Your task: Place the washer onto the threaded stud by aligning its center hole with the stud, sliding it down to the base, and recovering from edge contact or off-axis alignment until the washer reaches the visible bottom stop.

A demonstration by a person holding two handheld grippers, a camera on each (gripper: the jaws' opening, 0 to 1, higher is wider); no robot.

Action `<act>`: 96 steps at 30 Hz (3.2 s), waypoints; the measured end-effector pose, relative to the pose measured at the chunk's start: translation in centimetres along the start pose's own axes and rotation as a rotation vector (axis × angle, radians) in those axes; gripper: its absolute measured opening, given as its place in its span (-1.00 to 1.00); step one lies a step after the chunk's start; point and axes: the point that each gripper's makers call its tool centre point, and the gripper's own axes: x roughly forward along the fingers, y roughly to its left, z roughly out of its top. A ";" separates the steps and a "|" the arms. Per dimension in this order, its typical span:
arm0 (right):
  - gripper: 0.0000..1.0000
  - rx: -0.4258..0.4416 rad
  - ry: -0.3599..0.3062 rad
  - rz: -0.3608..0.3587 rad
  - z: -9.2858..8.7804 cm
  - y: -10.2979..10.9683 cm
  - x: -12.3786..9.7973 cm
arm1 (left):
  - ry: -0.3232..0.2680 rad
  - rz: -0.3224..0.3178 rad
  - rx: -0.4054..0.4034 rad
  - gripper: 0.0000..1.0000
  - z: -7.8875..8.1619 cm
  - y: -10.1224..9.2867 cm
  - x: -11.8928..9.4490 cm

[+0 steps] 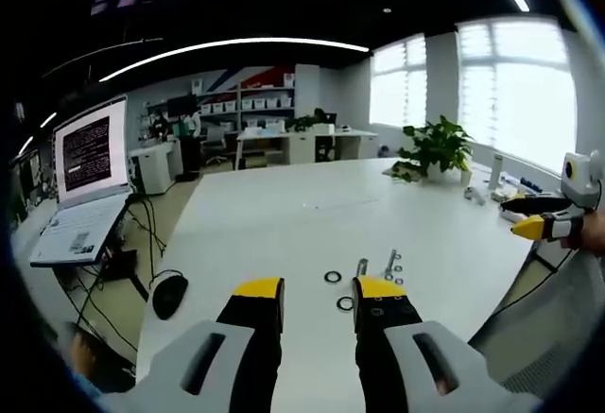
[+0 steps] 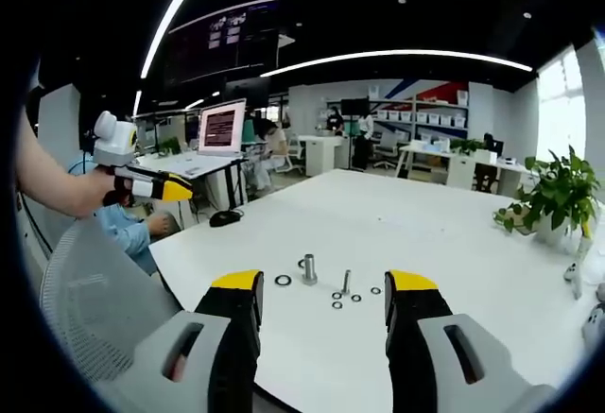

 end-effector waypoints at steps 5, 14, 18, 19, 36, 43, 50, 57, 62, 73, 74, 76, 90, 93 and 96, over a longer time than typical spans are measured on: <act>0.08 -0.019 -0.003 -0.002 0.2 0.1 0.1 | -0.018 -0.051 -0.021 -0.41 1.4 -1.2 2.2; 0.08 -0.032 0.021 0.005 -0.3 0.1 0.2 | 0.000 -0.059 -0.163 -0.31 1.4 -1.7 6.0; 0.08 -0.022 0.018 0.006 -0.3 0.1 0.2 | 0.017 -0.063 -0.168 -0.33 1.5 -1.9 7.9; 0.08 -0.024 0.016 0.006 -0.2 0.2 0.2 | 0.027 -0.071 -0.181 -0.32 1.5 -2.1 8.4; 0.08 -0.021 0.017 0.017 -0.3 0.2 0.2 | 0.166 -0.086 -0.274 -0.28 -0.3 -1.9 13.2; 0.07 -0.022 0.024 0.023 -0.4 0.3 0.3 | 0.239 -0.092 -0.223 -0.30 -1.1 -1.8 15.4; 0.07 -0.014 0.032 0.023 -0.6 0.3 0.3 | 0.266 -0.132 -0.200 -0.33 -0.6 -3.2 17.3; 0.07 -0.030 0.034 0.029 -0.6 0.5 0.4 | 0.398 -0.132 -0.087 -0.37 -3.4 -3.1 19.5; 0.07 -0.029 0.044 0.028 -0.8 0.4 0.4 | 0.506 -0.143 -0.044 -0.41 -5.3 -2.9 21.0; 0.07 -0.028 0.057 0.025 -1.0 0.4 0.5 | 0.644 -0.154 0.005 -0.50 -8.4 -2.5 23.0; 0.07 -0.028 0.057 0.025 -1.0 0.4 0.5 | 0.654 -0.158 0.027 -0.50 -8.6 -2.5 23.2; 0.07 -0.028 0.061 0.027 -1.1 0.4 0.5 | 0.693 -0.177 0.067 -0.50 -9.4 -2.5 23.5; 0.07 -0.031 0.077 0.025 -1.5 0.3 0.6 | 0.794 -0.200 0.162 -0.49 -11.5 -2.8 26.0; 0.07 -0.027 0.080 0.026 -1.5 0.3 0.6 | 0.816 -0.197 0.177 -0.49 -11.9 -2.5 26.1; 0.07 -0.026 0.082 0.024 -1.5 0.3 0.6 | 0.826 -0.200 0.187 -0.49 -12.1 -2.4 26.3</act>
